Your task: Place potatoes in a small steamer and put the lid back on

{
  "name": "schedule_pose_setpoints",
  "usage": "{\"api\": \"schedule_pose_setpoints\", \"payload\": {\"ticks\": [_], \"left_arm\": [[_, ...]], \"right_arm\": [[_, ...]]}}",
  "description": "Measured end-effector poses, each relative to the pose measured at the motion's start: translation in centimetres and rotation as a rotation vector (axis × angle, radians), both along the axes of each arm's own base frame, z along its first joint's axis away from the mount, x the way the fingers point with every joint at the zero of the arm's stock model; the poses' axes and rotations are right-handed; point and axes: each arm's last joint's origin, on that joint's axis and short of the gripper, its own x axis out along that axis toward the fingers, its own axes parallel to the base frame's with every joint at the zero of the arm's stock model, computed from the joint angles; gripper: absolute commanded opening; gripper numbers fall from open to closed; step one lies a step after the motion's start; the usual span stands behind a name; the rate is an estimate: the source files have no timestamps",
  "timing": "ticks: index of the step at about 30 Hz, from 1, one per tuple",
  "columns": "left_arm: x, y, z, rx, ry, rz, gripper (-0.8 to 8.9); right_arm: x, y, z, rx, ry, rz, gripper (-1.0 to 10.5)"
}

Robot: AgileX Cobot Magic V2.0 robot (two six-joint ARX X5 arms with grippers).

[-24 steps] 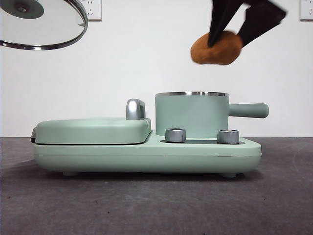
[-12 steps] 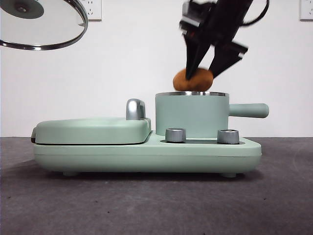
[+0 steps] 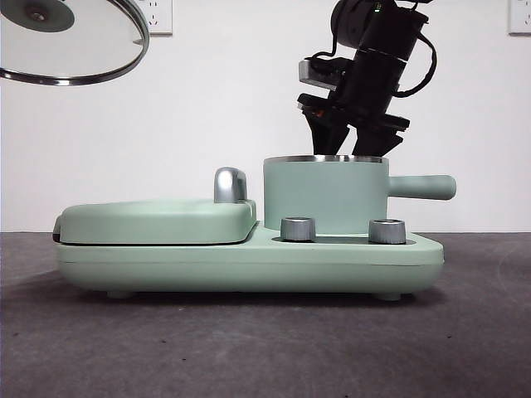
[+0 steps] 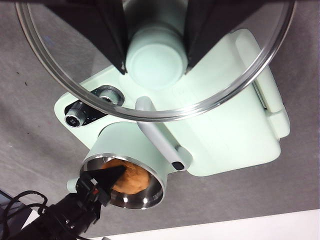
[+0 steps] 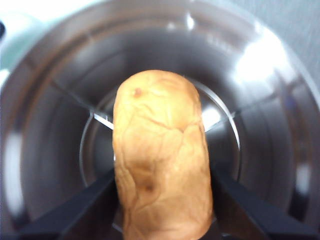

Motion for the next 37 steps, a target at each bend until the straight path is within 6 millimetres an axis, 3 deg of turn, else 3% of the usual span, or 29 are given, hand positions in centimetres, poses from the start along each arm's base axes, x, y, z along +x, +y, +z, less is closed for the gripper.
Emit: {"api": "schedule_pose_setpoints", "payload": {"ticks": [4,7,9,11,13,15,18,23,30,37], "left_arm": [[0.0,0.0,-0.1,0.003,0.012,0.000,0.09],[0.0,0.0,-0.1,0.003,0.011,0.000,0.09],[0.0,0.0,-0.1,0.003,0.011,0.000,0.09],[0.0,0.0,-0.1,0.003,0.011,0.000,0.09],[0.0,0.0,-0.1,0.003,0.011,0.000,0.09],[0.0,0.0,-0.1,0.003,0.011,0.000,0.09],[0.0,0.0,-0.1,0.003,0.009,0.000,0.09],[0.1,0.0,0.1,-0.004,-0.013,0.000,0.09],[0.8,-0.4,0.5,-0.020,-0.069,-0.011,0.08],[2.6,-2.2,0.8,-0.048,-0.147,-0.079,0.09]], "right_arm": [[0.0,0.0,0.0,-0.001,-0.008,0.007,3.4],[-0.1,-0.1,1.1,0.005,-0.037,0.015,3.4],[-1.8,-0.8,4.2,0.027,-0.090,0.014,3.4],[-4.5,-1.9,8.6,0.071,-0.198,0.014,3.3],[-6.9,-2.9,10.8,0.103,-0.277,0.014,3.3],[-9.0,-3.8,10.5,0.113,-0.302,0.014,3.3],[-12.8,-5.4,8.2,0.127,-0.328,0.011,3.2],[-17.8,-7.4,7.1,0.161,-0.379,-0.004,3.2],[-22.8,-9.5,5.2,0.203,-0.408,-0.027,2.7],[-26.8,-11.1,3.1,0.256,-0.409,-0.070,2.7]]}}
